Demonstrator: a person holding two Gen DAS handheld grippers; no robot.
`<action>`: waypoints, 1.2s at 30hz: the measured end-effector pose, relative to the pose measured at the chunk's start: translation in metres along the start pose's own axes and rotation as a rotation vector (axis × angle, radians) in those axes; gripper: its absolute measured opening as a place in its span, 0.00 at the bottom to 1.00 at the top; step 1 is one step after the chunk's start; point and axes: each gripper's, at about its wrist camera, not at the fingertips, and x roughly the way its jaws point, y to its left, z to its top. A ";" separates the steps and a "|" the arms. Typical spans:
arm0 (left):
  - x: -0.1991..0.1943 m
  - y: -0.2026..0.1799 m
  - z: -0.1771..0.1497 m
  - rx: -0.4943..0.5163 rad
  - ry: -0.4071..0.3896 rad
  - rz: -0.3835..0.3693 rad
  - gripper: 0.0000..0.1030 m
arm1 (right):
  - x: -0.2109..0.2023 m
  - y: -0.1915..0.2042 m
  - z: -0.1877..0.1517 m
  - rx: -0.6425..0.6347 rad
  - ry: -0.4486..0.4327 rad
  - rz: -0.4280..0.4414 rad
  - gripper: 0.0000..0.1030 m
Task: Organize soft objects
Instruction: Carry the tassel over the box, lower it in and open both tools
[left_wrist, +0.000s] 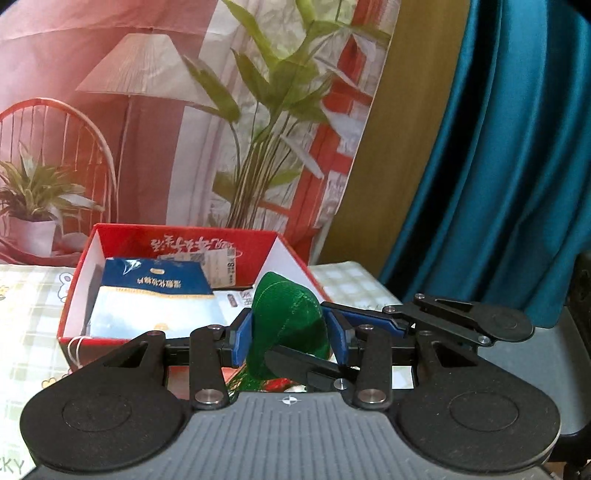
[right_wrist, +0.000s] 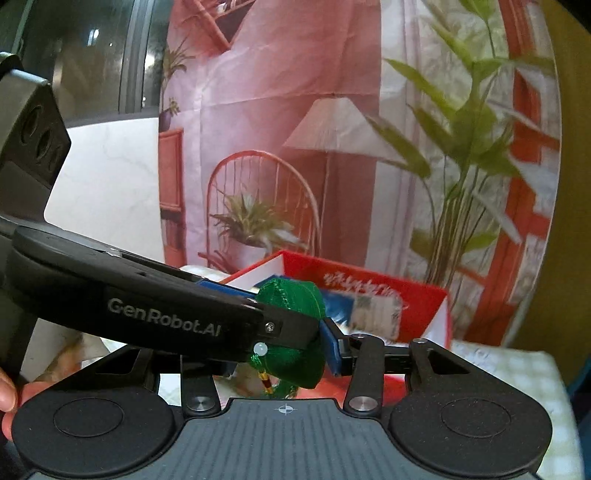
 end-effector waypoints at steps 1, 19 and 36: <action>0.002 0.001 0.002 0.000 0.000 -0.004 0.43 | 0.000 -0.001 0.004 -0.012 0.004 -0.004 0.39; 0.025 0.005 0.057 0.017 -0.046 -0.040 0.43 | 0.022 -0.029 0.057 -0.079 -0.008 -0.025 0.39; 0.041 0.012 0.108 0.029 -0.107 -0.083 0.43 | 0.044 -0.065 0.106 -0.114 -0.048 -0.032 0.39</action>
